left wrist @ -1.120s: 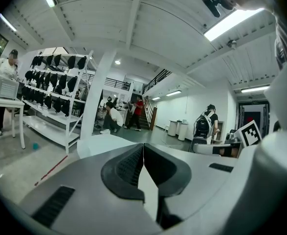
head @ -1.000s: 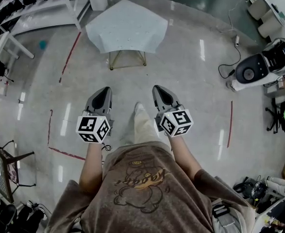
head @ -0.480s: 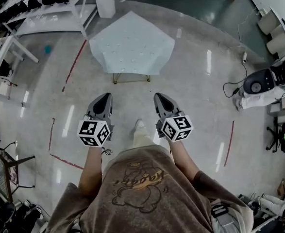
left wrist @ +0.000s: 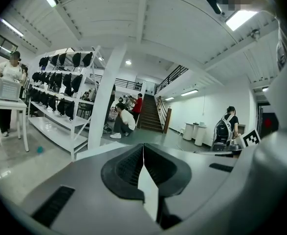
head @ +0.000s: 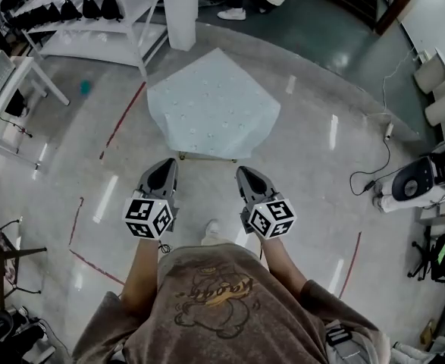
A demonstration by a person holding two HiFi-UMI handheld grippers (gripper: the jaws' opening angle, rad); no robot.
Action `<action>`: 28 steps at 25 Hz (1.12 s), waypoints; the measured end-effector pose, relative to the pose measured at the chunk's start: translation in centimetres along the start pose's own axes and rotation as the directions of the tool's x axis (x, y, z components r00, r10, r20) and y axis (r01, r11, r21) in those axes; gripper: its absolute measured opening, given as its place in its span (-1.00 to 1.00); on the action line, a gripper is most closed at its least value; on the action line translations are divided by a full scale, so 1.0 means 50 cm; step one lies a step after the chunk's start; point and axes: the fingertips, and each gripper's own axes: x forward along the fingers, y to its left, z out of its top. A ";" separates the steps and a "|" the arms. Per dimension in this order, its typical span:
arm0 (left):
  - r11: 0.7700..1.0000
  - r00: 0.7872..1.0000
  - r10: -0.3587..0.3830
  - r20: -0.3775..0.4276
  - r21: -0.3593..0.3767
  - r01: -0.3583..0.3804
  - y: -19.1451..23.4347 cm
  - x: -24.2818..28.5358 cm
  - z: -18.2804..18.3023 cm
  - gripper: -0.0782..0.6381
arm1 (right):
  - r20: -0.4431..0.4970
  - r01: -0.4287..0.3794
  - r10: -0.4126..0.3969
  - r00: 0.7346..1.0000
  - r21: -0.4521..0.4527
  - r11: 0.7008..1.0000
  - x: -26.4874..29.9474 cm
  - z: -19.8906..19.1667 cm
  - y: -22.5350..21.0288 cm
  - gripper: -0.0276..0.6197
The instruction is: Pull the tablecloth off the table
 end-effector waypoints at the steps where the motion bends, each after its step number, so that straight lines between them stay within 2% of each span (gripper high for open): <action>1: 1.000 1.000 0.003 0.002 0.002 -0.003 0.003 0.006 0.006 -0.73 | 0.001 -0.014 0.014 1.000 -0.003 1.000 0.009 0.007 0.000 -0.90; 7: 1.000 1.000 -0.014 -0.003 0.012 0.014 0.032 0.026 0.034 -0.73 | 0.018 -0.042 0.043 0.999 -0.023 0.999 0.056 0.044 -0.002 -0.90; 18: 0.996 0.996 -0.090 -0.025 0.019 0.090 0.076 0.070 0.078 -0.73 | 0.050 0.025 -0.026 0.998 0.014 1.000 0.103 0.071 0.002 -0.89; 22: 0.995 0.994 -0.099 -0.042 -0.004 0.099 0.086 0.080 0.066 -0.73 | 0.041 0.044 -0.044 0.998 0.019 0.999 0.108 0.061 0.004 -0.89; 28: 0.993 0.989 -0.110 -0.096 -0.041 0.106 0.096 0.106 0.008 -0.73 | 0.000 0.067 -0.067 0.998 0.054 0.996 0.123 0.012 -0.015 -0.89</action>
